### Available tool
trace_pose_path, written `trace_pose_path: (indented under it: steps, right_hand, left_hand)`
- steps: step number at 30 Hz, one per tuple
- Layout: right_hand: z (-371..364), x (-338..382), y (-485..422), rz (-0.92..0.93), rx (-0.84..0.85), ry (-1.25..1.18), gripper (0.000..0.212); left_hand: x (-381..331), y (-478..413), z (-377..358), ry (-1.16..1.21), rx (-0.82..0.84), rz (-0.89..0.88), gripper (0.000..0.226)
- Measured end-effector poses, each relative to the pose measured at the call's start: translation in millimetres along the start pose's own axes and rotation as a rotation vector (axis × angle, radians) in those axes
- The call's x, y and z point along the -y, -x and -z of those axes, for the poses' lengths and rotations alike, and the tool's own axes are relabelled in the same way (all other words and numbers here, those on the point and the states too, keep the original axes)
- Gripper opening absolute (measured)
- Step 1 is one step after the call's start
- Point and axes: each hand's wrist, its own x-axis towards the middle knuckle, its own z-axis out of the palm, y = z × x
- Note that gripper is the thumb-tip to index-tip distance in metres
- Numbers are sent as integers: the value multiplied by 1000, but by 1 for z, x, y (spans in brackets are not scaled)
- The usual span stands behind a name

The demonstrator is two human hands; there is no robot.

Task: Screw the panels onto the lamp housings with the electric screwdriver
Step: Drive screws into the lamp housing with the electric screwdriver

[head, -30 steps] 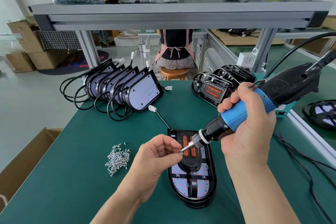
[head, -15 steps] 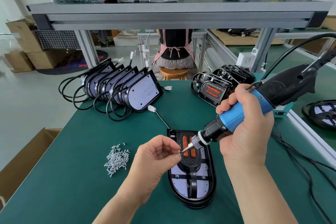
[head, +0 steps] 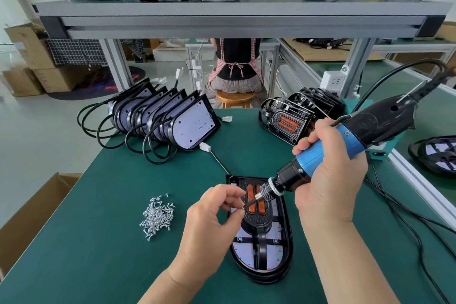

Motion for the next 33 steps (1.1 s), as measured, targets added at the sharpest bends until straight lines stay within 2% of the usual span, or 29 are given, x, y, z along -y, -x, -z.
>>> trace_pose_path:
  steps: [6, 8, 11, 14, 17, 22, 33]
  right_hand:
    - [-3, -3, -10, 5, -6, -8, 12]
    - [-9, -5, -18, 19, 10, -6, 13]
    - [-23, -13, -29, 42, 43, 7, 14]
    - [-37, -29, -38, 71, 99, 78, 15]
    - [-45, -47, -43, 69, 167, 148, 15]
    - [-50, -70, -47, 21, 219, 244, 15]
    - [-47, -82, -50, 0, 251, 288, 15]
  left_hand:
    - [9, -4, 7, -32, 44, 43, 42]
    - [17, -7, 7, 17, -3, 161, 42]
    - [28, -16, 0, 24, 93, 460, 64]
    - [36, -31, -12, -146, 233, 527, 84]
    - [46, -41, -21, -65, 294, 593, 95]
    - [52, -41, -23, 37, 303, 621, 98]
    - [53, -40, -26, 57, 287, 608, 92]
